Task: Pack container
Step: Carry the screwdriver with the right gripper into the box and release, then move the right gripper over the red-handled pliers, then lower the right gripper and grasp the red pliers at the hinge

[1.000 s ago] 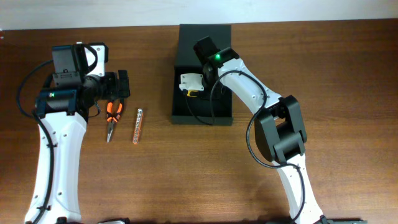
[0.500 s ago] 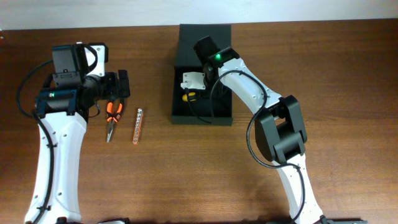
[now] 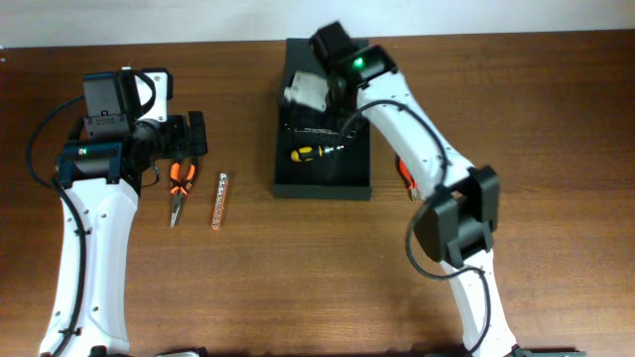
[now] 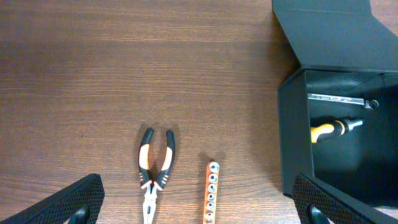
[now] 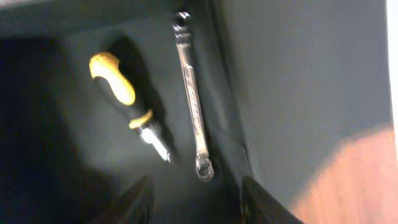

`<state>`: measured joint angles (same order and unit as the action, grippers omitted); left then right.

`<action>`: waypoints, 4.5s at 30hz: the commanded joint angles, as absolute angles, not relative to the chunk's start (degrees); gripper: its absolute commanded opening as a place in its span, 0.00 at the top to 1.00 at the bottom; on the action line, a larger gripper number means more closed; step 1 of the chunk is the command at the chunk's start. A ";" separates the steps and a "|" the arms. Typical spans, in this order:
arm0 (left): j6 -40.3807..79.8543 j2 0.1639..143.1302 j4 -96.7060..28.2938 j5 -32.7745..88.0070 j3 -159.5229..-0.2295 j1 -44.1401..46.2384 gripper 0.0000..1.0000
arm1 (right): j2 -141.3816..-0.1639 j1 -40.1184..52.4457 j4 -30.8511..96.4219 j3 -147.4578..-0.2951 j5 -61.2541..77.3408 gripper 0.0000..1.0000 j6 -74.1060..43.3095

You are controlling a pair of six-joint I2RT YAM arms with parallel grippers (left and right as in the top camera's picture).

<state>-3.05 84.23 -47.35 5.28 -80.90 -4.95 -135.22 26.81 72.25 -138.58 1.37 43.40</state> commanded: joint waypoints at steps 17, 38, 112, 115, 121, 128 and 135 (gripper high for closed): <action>-3.97 84.53 -47.29 4.86 -82.02 -5.15 0.01 | -131.11 3.99 90.21 -137.34 7.31 0.54 3.42; -3.97 84.53 -47.29 4.86 -82.02 -5.15 0.01 | -131.09 7.33 82.70 -108.77 9.93 0.46 4.16; -3.95 84.53 -47.29 4.86 -82.02 -5.15 0.01 | -131.11 11.86 66.54 -93.21 0.12 0.57 -7.57; -3.97 84.53 -47.29 4.86 -82.02 -5.15 0.01 | -131.11 12.05 66.65 -93.21 -0.08 0.58 -7.57; -3.95 84.53 -47.29 4.86 -82.02 -5.15 0.01 | -131.11 12.03 66.83 -93.21 -0.08 0.59 -7.60; -3.97 84.53 -47.29 4.86 -82.02 -5.15 0.01 | -131.11 12.03 65.69 -93.21 -0.08 0.73 -7.64; -3.97 84.53 -47.29 4.86 -82.02 -5.15 0.01 | -131.11 11.94 64.95 -93.21 -0.10 0.76 -8.05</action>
<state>-3.05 84.23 -47.35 5.28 -80.90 -4.95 -128.18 11.68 66.57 -95.59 1.39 -7.53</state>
